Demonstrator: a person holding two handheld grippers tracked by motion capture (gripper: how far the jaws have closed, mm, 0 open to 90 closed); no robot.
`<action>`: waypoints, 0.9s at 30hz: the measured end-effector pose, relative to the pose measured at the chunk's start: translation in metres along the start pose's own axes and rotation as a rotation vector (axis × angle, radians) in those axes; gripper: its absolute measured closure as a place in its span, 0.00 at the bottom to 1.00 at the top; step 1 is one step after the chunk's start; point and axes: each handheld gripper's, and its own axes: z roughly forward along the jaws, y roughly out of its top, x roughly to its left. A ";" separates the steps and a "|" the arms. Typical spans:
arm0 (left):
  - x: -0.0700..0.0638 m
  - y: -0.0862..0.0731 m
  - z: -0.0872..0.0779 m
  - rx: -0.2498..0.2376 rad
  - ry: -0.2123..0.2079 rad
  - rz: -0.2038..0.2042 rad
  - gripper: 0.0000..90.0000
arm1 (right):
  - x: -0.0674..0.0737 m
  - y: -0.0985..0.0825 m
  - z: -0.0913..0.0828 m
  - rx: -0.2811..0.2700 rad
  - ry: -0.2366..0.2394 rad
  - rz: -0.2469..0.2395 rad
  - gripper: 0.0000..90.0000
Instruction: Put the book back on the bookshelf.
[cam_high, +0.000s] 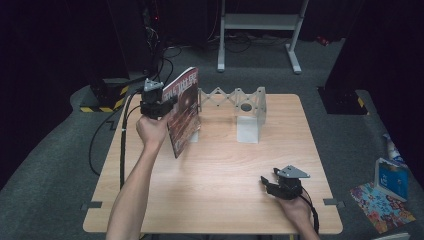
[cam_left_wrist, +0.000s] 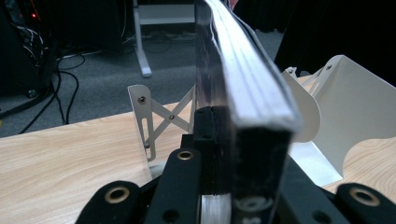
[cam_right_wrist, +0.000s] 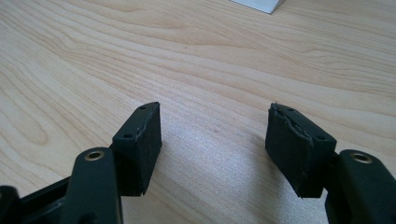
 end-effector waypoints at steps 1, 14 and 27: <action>-0.001 0.000 0.000 -0.002 0.000 0.000 0.93 | 0.000 0.000 0.000 0.000 0.000 0.000 0.40; -0.005 -0.005 0.015 -0.019 -0.006 0.017 0.93 | 0.000 0.000 0.000 -0.001 0.000 0.000 0.40; -0.004 -0.011 0.019 -0.038 -0.012 0.023 0.93 | 0.000 0.000 0.000 -0.001 0.000 0.000 0.40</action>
